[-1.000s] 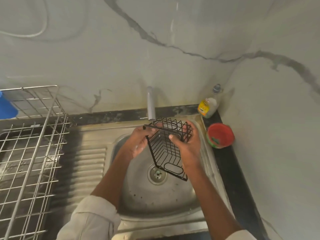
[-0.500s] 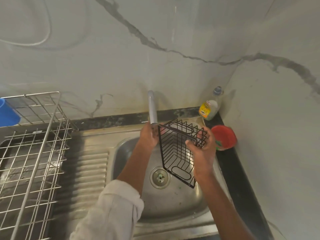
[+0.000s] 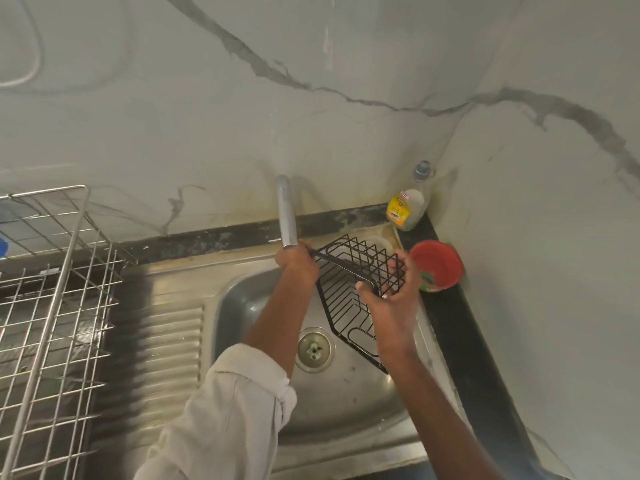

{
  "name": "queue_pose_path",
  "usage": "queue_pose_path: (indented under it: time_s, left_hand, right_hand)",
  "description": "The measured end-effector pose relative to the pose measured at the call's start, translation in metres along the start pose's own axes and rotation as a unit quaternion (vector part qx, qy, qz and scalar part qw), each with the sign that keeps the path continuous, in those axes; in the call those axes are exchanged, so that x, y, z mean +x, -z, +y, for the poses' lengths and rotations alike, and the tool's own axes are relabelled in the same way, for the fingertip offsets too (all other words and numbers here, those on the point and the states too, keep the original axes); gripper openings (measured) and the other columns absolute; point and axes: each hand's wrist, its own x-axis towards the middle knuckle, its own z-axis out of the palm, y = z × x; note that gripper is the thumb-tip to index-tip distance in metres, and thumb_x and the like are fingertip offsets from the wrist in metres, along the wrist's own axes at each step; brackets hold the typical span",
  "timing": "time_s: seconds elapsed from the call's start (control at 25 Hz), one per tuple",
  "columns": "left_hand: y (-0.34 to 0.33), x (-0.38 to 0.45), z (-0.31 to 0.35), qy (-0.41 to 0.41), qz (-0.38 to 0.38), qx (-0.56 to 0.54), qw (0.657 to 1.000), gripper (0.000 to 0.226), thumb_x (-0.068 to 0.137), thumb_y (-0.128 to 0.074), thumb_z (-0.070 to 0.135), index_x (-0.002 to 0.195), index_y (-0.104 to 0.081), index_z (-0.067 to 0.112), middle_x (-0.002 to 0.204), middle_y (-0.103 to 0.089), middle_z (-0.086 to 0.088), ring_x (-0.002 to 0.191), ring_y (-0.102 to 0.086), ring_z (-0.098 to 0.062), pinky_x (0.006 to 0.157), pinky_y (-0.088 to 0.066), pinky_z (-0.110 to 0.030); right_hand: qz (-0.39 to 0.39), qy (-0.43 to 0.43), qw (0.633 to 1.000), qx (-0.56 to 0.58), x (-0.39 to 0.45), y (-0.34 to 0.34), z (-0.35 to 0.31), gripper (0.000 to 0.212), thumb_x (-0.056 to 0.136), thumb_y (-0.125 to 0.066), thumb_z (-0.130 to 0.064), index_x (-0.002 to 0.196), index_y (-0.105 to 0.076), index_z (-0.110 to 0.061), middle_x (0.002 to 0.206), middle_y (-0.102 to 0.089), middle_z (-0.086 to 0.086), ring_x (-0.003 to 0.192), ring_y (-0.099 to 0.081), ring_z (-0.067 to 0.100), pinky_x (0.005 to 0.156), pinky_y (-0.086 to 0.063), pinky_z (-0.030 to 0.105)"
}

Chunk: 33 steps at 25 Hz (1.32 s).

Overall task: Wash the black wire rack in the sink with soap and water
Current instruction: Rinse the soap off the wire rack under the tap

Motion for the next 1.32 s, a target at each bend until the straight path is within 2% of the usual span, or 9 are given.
queue_pose_path:
  time_s: [0.08, 0.2, 0.44, 0.68, 0.84, 0.96, 1.08, 1.2, 1.32]
  left_hand:
    - [0.004, -0.011, 0.002, -0.010, -0.013, 0.017, 1.000, 0.038, 0.112, -0.045, 0.019, 0.136, -0.062, -0.004, 0.085, -0.064, -0.005, 0.076, -0.064, -0.020, 0.081, -0.056, -0.035]
    - [0.016, -0.047, 0.007, -0.051, -0.076, 0.112, 0.989, 0.033, 0.111, -0.047, 0.024, 0.104, -0.075, 0.008, 0.102, -0.075, -0.009, 0.111, -0.069, -0.030, 0.115, -0.044, -0.048]
    - [0.084, -0.065, -0.009, -0.152, -0.211, 0.260, 0.930, 0.059, 0.106, -0.042, 0.065, 0.153, -0.055, 0.031, 0.155, -0.057, 0.005, 0.143, -0.050, -0.018, 0.125, -0.034, -0.050]
    - [0.081, -0.062, 0.018, -0.162, -0.274, 0.239, 0.917, 0.036, 0.100, -0.048, -0.003, 0.128, -0.071, 0.005, 0.105, -0.071, -0.009, 0.082, -0.061, -0.015, 0.081, -0.051, -0.031]
    - [0.087, -0.071, 0.018, -0.220, -0.276, 0.257, 0.900, 0.042, 0.095, -0.054, -0.007, 0.105, -0.082, 0.022, 0.118, -0.078, -0.012, 0.119, -0.068, -0.026, 0.111, -0.051, -0.048]
    - [0.095, -0.075, 0.011, -0.289, -0.217, 0.255, 0.897, 0.023, 0.100, -0.067, 0.002, 0.105, -0.082, 0.020, 0.110, -0.082, 0.001, 0.107, -0.074, -0.013, 0.110, -0.052, -0.048]
    - [0.102, -0.075, 0.009, -0.316, -0.150, 0.231, 0.908, 0.007, 0.098, -0.073, 0.006, 0.101, -0.078, 0.010, 0.099, -0.082, 0.003, 0.092, -0.075, -0.007, 0.106, -0.054, -0.047]
    - [0.108, -0.072, 0.007, -0.333, -0.131, 0.226, 0.906, 0.006, 0.099, -0.073, 0.007, 0.103, -0.077, 0.010, 0.102, -0.082, 0.003, 0.102, -0.075, -0.015, 0.106, -0.054, -0.050]
    - [0.104, -0.077, 0.007, -0.358, -0.159, 0.204, 0.897, 0.013, 0.098, -0.068, -0.002, 0.106, -0.076, 0.004, 0.108, -0.082, -0.002, 0.106, -0.075, -0.017, 0.104, -0.055, -0.043]
  right_hand:
    - [-0.016, -0.026, 0.999, 0.009, -0.003, -0.004, 0.005, 0.091, 0.071, -0.089, -0.008, 0.139, -0.046, -0.048, 0.144, -0.051, -0.011, 0.136, -0.050, 0.012, 0.107, -0.052, 0.047]
    - [-0.027, -0.038, 0.999, 0.001, -0.007, -0.014, 0.012, 0.089, 0.070, -0.089, -0.010, 0.140, -0.045, -0.041, 0.142, -0.053, -0.006, 0.134, -0.053, 0.012, 0.108, -0.052, 0.045]
    - [-0.024, -0.002, 0.999, -0.029, -0.014, -0.035, 0.006, 0.090, 0.065, -0.094, -0.028, 0.137, -0.039, -0.035, 0.134, -0.052, 0.005, 0.123, -0.058, 0.019, 0.089, -0.056, 0.020]
    - [-0.037, 0.058, 0.994, -0.089, -0.026, -0.023, -0.004, 0.092, 0.065, -0.097, -0.029, 0.132, -0.034, -0.022, 0.129, -0.042, 0.006, 0.119, -0.048, 0.016, 0.093, -0.044, 0.010]
    - [-0.050, 0.049, 0.996, -0.061, -0.031, -0.014, -0.007, 0.090, 0.068, -0.097, -0.021, 0.134, -0.036, -0.017, 0.126, -0.044, 0.005, 0.113, -0.050, 0.003, 0.091, -0.043, 0.009]
    - [-0.099, 0.062, 0.992, -0.044, -0.031, -0.003, -0.004, 0.084, 0.069, -0.096, -0.016, 0.130, -0.038, -0.015, 0.128, -0.048, 0.013, 0.116, -0.056, 0.010, 0.099, -0.051, 0.029]
    - [-0.147, 0.074, 0.984, -0.064, -0.028, 0.004, -0.005, 0.083, 0.070, -0.094, -0.003, 0.130, -0.037, -0.012, 0.130, -0.045, 0.016, 0.112, -0.057, 0.002, 0.092, -0.053, 0.023]
    - [-0.169, 0.106, 0.973, -0.115, -0.023, 0.008, -0.005, 0.088, 0.065, -0.098, -0.020, 0.128, -0.037, -0.022, 0.127, -0.047, 0.010, 0.115, -0.058, 0.019, 0.094, -0.055, 0.037]
    - [-0.163, 0.139, 0.957, -0.196, -0.020, 0.014, -0.010, 0.086, 0.061, -0.098, -0.025, 0.124, -0.039, -0.029, 0.124, -0.045, 0.001, 0.114, -0.054, 0.010, 0.094, -0.049, 0.021]
